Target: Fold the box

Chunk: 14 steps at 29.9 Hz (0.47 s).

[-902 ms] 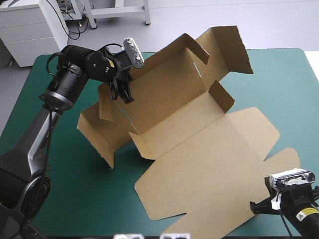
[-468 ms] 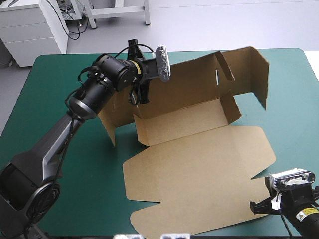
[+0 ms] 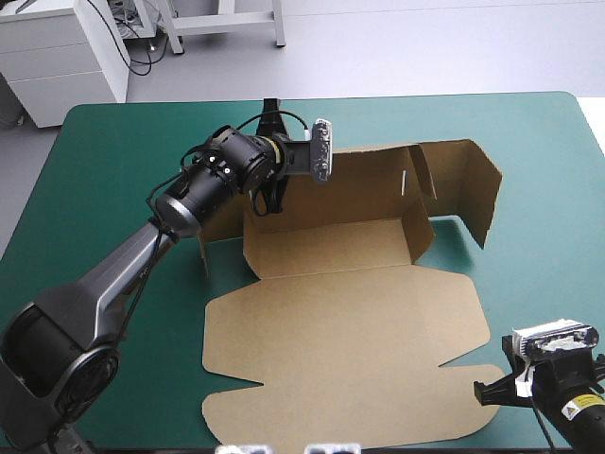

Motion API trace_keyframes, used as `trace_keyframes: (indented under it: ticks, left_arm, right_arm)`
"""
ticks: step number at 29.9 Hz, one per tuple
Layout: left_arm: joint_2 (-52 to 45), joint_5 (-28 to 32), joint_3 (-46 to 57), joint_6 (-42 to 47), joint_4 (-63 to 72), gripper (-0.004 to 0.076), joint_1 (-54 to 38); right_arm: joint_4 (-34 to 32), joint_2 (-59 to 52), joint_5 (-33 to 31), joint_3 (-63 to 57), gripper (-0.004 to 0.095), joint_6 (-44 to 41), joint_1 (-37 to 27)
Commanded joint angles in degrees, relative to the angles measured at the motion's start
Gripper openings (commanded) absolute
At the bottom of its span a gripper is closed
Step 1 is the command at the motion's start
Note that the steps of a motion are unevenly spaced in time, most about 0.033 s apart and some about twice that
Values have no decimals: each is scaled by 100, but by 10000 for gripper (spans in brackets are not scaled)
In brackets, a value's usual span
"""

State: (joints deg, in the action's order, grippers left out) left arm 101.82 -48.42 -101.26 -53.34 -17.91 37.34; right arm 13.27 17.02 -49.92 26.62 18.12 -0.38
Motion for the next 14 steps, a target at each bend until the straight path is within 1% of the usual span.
trace_keyframes:
  ticks: [1, 6, 10, 14]
  left_arm:
    - [-323, 961, 33, 19, -367, -8, 25]
    - [-334, 1527, 142, 208, -885, -8, 25]
    - [-333, 1624, 154, 479, -1237, -8, 25]
    - [-333, 1627, 154, 564, -1170, -8, 25]
  right_arm:
    - [73, 71, 374, 152, -19, -23, 21]
    - [76, 71, 374, 152, -19, -32, 21]
    - [76, 71, 374, 152, -19, -32, 21]
    - [76, 71, 397, 152, -19, -32, 21]
